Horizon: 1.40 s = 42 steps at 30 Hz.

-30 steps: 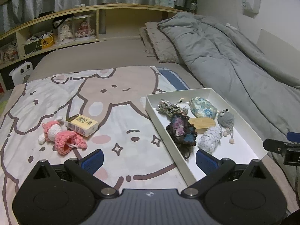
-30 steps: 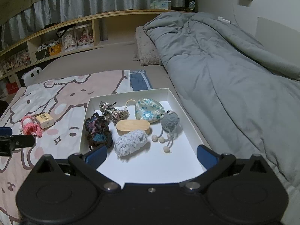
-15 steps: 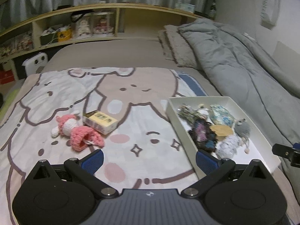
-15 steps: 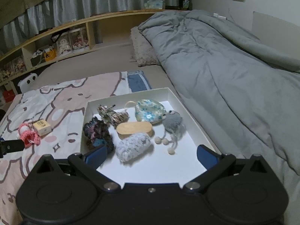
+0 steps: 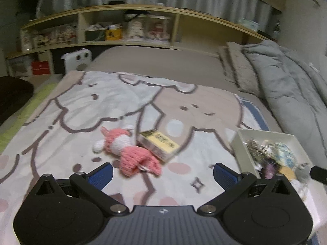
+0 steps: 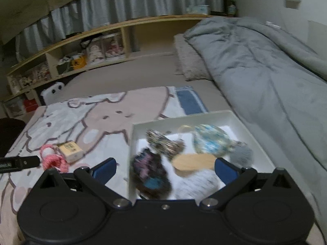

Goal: Organize objects
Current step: 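Move both tools back toward the pink bunny and yellow tissue pack, then grasp the pink crocheted bunny with the left tool while the right tool grasps the yellow tissue pack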

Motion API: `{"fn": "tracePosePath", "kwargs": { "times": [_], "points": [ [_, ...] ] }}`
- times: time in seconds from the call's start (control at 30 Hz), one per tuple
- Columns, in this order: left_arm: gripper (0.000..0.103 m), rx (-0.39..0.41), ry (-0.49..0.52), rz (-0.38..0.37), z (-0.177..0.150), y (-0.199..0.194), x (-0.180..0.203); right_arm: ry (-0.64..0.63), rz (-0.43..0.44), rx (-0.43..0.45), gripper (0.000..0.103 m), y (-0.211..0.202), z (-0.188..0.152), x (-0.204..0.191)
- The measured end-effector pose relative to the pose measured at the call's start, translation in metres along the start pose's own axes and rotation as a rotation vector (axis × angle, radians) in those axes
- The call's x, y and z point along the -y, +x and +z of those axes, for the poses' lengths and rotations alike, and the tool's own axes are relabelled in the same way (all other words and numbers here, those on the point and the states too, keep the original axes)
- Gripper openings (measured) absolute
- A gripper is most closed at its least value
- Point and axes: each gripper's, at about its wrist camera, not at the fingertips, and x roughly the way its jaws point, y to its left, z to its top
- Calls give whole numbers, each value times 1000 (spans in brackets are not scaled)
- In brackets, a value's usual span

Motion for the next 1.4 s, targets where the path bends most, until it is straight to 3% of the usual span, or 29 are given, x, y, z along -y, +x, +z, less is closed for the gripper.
{"fn": "tracePosePath", "kwargs": {
  "times": [0.13,0.4,0.63,0.83,0.9,1.0,1.2,1.4],
  "points": [
    [103,-2,-31,52,5,13,-16,-3,55,-11,103,23,10,-21],
    [103,14,-65,137,15,34,-43,-24,86,-42,103,78,17,-72],
    [103,-20,-137,164,17,54,-66,-115,156,-81,103,127,13,-113],
    [103,-45,-175,165,12,64,-75,-165,274,-107,102,158,9,-138],
    [103,-35,-217,150,12,65,-80,-212,315,-117,86,167,7,-147],
    [101,-32,-280,137,12,66,-87,-263,365,-138,73,179,4,-158],
    [82,-37,-363,57,12,75,-92,-318,436,-173,61,195,-2,-171],
    [77,-74,-441,-24,6,88,-91,-336,455,-187,57,199,-7,-177]
  ]
}}
